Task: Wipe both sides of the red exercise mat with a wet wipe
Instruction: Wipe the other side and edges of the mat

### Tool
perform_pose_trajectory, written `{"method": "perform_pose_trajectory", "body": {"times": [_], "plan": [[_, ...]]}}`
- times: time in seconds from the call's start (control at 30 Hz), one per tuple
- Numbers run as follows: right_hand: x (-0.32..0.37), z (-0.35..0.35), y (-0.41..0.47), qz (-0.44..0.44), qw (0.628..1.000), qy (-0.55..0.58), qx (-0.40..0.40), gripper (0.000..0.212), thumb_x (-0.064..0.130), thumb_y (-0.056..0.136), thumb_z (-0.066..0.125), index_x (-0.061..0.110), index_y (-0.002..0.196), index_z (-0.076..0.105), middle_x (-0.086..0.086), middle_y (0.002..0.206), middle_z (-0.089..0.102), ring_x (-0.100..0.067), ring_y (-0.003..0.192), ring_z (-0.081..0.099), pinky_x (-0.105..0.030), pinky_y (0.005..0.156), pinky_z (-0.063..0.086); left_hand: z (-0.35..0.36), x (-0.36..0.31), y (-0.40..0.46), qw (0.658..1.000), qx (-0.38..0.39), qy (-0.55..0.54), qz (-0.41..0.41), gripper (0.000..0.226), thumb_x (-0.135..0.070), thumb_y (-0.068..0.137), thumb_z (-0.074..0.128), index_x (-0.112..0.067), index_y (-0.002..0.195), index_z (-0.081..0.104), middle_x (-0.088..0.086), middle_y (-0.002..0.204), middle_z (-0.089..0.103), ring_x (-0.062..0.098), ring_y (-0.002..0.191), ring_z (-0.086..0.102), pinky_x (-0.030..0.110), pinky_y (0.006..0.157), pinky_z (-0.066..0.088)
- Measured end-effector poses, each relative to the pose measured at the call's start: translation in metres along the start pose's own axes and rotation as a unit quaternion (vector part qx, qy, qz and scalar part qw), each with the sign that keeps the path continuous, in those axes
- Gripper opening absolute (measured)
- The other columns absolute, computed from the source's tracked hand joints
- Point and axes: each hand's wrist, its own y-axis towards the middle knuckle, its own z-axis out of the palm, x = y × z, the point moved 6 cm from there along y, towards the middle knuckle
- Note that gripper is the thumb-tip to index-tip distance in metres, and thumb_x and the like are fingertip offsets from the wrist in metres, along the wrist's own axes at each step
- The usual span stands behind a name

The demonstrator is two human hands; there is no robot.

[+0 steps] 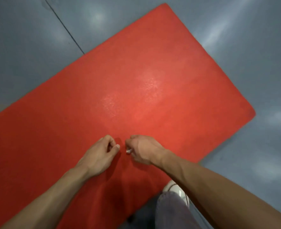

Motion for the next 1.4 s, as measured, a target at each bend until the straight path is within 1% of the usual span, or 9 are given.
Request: {"method": "perform_pose_trajectory", "body": {"times": [0.17,0.27,0.43,0.6,0.8,0.93,1.03,1.23,1.4], "plan": [[-0.027,-0.039,-0.107,0.147,0.968,0.194,-0.061,0.017,0.031,0.098,0.056,0.016,0.098,0.062,-0.01,0.096,0.072,-0.031,0.091,0.066,-0.035,0.073,0.048,0.014,-0.084,-0.059,0.997,0.063,-0.036,0.015,0.019,-0.035,0.101,0.057,-0.021,0.088,0.055,-0.006,0.075,0.059,0.002,0.068,0.052,0.028,0.073,0.042],[-0.038,-0.072,-0.172,0.229,0.911,0.327,-0.109,0.015,0.03,0.095,0.065,0.016,0.088,0.063,-0.001,0.077,0.072,-0.019,0.072,0.068,-0.031,0.066,0.047,0.004,-0.137,-0.092,0.995,0.08,-0.044,0.03,0.02,-0.033,0.102,0.058,-0.02,0.087,0.055,-0.009,0.07,0.056,-0.001,0.063,0.051,0.019,0.067,0.04],[-0.047,-0.129,-0.277,0.341,0.78,0.484,-0.203,0.017,0.034,0.088,0.071,0.018,0.084,0.069,0.007,0.068,0.064,-0.001,0.056,0.059,-0.026,0.064,0.051,-0.029,-0.228,-0.131,0.991,0.117,-0.044,0.046,0.017,-0.034,0.101,0.058,-0.022,0.089,0.058,-0.001,0.086,0.065,0.017,0.071,0.06,0.033,0.075,0.047],[-0.033,-0.18,-0.352,0.342,0.639,0.641,-0.253,0.008,0.013,0.088,0.071,0.006,0.091,0.068,-0.002,0.076,0.062,-0.027,0.068,0.066,-0.056,0.076,0.06,-0.063,-0.323,-0.157,0.983,0.151,-0.086,0.064,0.013,-0.024,0.102,0.06,-0.021,0.091,0.064,0.011,0.092,0.069,0.007,0.065,0.056,0.019,0.062,0.045],[-0.017,-0.262,-0.406,0.244,0.495,0.777,-0.302,0.004,0.007,0.095,0.064,0.008,0.098,0.062,-0.013,0.086,0.069,-0.02,0.072,0.066,-0.031,0.066,0.058,-0.084,-0.42,-0.175,0.97,0.192,-0.137,0.065,0.018,-0.03,0.103,0.058,-0.017,0.105,0.069,0.006,0.107,0.074,0.004,0.078,0.061,0.022,0.07,0.048],[-0.003,-0.296,-0.433,0.19,0.474,0.794,-0.33,0.015,0.021,0.089,0.068,0.013,0.101,0.065,-0.012,0.094,0.071,-0.021,0.081,0.067,-0.035,0.078,0.056,-0.083,-0.463,-0.205,0.944,0.277,-0.173,0.053,0.038,-0.043,0.103,0.05,-0.011,0.11,0.071,-0.008,0.088,0.076,0.004,0.076,0.064,0.029,0.077,0.05],[0.009,-0.315,-0.456,0.196,0.474,0.784,-0.351,0.022,0.025,0.083,0.072,0.014,0.1,0.064,-0.013,0.089,0.07,-0.022,0.074,0.062,-0.032,0.072,0.056,-0.084,-0.483,-0.23,0.928,0.303,-0.205,0.068,0.028,-0.032,0.101,0.058,-0.005,0.098,0.066,-0.01,0.066,0.063,0.007,0.065,0.058,0.032,0.074,0.048],[0.026,-0.352,-0.506,0.215,0.531,0.703,-0.421,0.009,0.007,0.092,0.069,0.011,0.095,0.062,-0.006,0.064,0.063,-0.014,0.052,0.056,-0.027,0.057,0.049,-0.098,-0.515,-0.273,0.92,0.293,-0.244,0.093,0.007,-0.014,0.102,0.059,-0.008,0.099,0.057,0.014,0.07,0.058,0.013,0.051,0.055,0.026,0.053,0.053],[0.042,-0.387,-0.54,0.188,0.539,0.692,-0.441,0.017,0.018,0.085,0.072,0.013,0.098,0.062,-0.011,0.07,0.067,-0.018,0.06,0.062,-0.027,0.061,0.052,-0.116,-0.544,-0.295,0.901,0.267,-0.318,0.127,0.008,-0.013,0.104,0.055,-0.017,0.108,0.061,0.009,0.076,0.062,0.013,0.062,0.055,0.029,0.062,0.055]]}}
